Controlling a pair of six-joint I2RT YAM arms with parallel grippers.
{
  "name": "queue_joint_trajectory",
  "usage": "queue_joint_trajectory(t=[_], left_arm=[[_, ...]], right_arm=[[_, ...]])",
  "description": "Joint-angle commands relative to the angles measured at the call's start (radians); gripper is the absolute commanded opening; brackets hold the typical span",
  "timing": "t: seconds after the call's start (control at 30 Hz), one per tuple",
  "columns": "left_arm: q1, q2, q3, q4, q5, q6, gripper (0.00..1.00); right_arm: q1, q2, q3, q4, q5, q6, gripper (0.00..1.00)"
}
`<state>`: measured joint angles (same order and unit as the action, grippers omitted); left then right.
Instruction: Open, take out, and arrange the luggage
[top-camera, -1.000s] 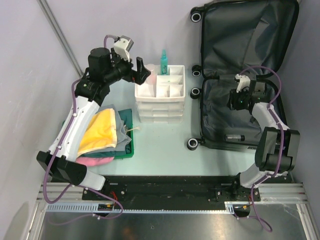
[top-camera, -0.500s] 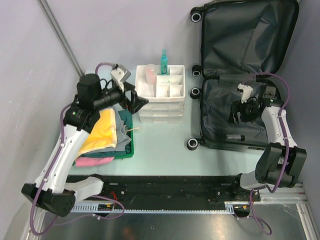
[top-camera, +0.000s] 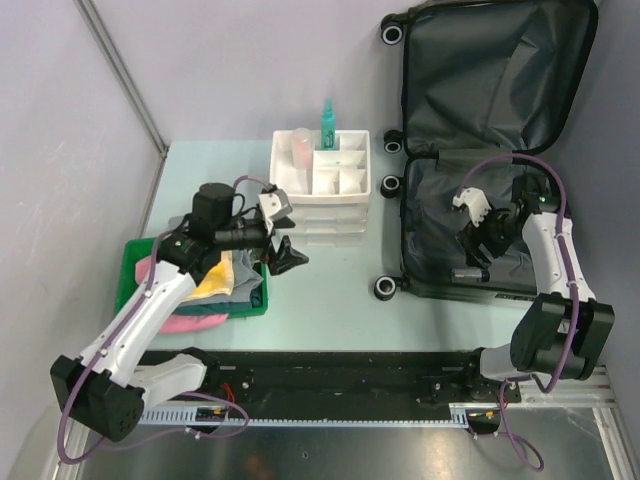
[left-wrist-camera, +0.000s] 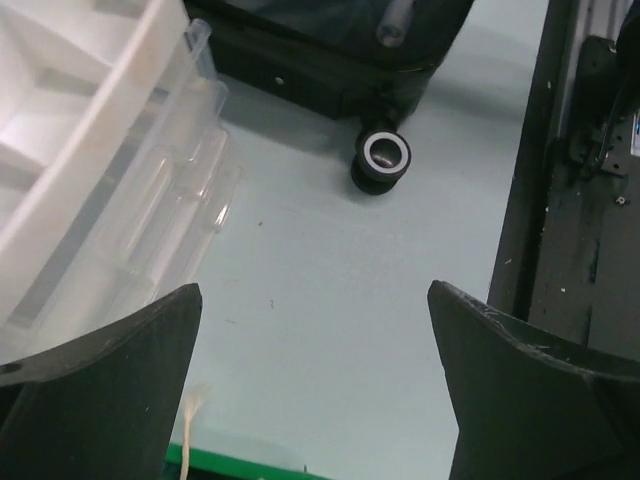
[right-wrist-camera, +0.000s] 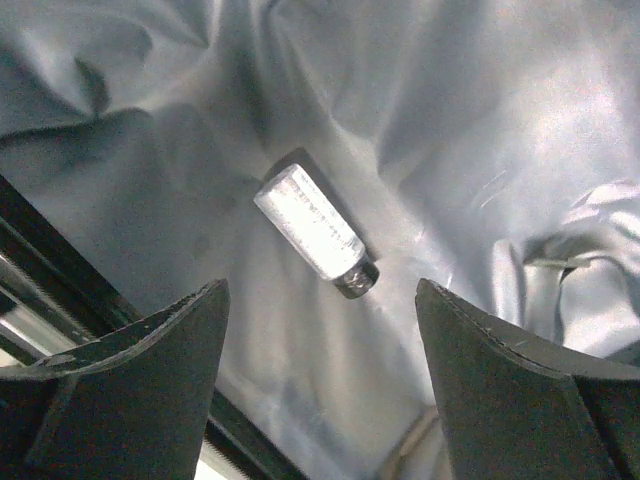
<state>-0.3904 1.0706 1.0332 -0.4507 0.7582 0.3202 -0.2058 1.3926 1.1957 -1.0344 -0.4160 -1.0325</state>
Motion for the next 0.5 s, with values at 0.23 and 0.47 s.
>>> queue_joint_trajectory(t=[0.23, 0.47], left_arm=[[-0.031, 0.144, 0.039, 0.101, -0.056, 0.169, 1.00], [-0.030, 0.196, 0.030, 0.101, -0.109, 0.241, 1.00]], right_arm=[[0.031, 0.213, 0.036, -0.006, -0.096, -0.474, 0.64], [0.083, 0.321, 0.035, -0.046, -0.118, -0.535, 0.57]])
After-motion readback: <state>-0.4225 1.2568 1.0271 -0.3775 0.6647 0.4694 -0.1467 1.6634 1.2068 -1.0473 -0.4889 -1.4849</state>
